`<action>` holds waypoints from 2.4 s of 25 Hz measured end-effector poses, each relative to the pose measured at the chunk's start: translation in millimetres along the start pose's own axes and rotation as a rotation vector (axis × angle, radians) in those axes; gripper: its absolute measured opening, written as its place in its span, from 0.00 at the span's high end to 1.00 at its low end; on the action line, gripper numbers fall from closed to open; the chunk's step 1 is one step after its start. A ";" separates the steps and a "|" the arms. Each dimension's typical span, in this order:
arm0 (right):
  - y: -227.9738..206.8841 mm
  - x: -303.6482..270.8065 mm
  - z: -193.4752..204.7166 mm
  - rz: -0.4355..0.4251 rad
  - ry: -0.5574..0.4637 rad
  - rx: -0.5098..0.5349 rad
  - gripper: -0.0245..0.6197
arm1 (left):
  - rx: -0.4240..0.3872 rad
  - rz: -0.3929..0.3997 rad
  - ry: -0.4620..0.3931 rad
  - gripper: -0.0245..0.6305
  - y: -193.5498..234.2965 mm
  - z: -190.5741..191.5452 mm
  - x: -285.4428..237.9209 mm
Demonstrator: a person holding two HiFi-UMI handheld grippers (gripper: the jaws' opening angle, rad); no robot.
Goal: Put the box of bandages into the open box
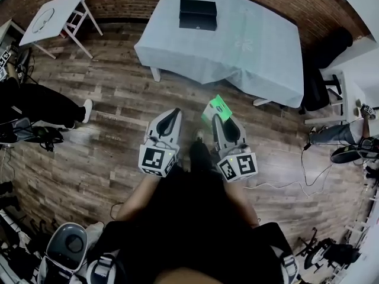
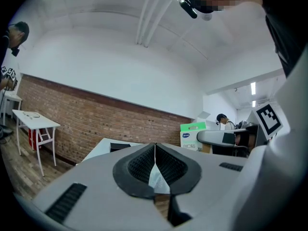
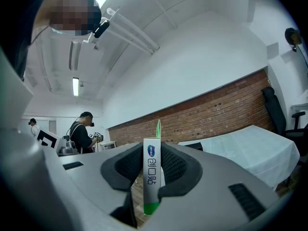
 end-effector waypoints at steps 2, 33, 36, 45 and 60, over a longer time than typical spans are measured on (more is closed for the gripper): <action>-6.4 -11.5 0.4 -0.009 -0.004 0.001 0.80 | -0.004 -0.002 -0.004 0.91 5.1 -3.5 -13.1; -206.6 -132.1 12.7 -0.190 0.030 -0.010 0.80 | -0.020 -0.182 -0.010 0.91 -8.1 -3.3 -220.5; -212.3 -139.2 15.3 -0.185 0.041 -0.015 0.80 | -0.017 -0.177 -0.005 0.91 -3.2 -2.2 -233.1; -219.2 -176.5 18.9 -0.140 0.046 -0.006 0.80 | -0.020 -0.152 0.002 0.91 45.0 -9.4 -274.9; -223.4 -293.5 12.7 -0.080 0.060 0.009 0.80 | -0.005 -0.060 0.010 0.91 138.1 -60.7 -360.3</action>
Point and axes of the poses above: the fingertips, and each gripper's own axes: x backward along the fingers, y to its left, z out of its underside, the point moved 6 cm from there along x, backward along the fingers, and after that the axes turned 11 degrees about x, right-handed, at the moved point
